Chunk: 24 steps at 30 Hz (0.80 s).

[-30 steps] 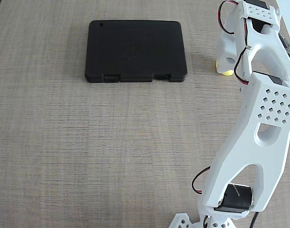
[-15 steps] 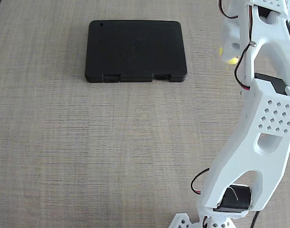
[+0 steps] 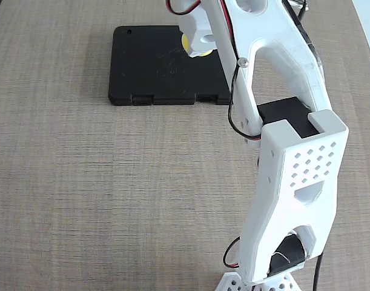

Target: Grasp a duck and put it on the black surface.

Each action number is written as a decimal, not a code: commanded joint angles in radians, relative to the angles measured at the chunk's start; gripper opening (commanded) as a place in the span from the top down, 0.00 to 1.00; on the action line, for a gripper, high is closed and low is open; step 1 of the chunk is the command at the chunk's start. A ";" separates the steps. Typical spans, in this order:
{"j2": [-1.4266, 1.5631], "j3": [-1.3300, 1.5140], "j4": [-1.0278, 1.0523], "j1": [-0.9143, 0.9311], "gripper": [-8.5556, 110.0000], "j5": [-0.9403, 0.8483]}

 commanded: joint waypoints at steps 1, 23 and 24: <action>0.028 -0.051 -0.014 -0.046 0.85 0.006; -0.275 -0.044 -0.345 -0.034 0.82 0.008; -0.275 -0.041 -0.345 -0.029 0.80 0.008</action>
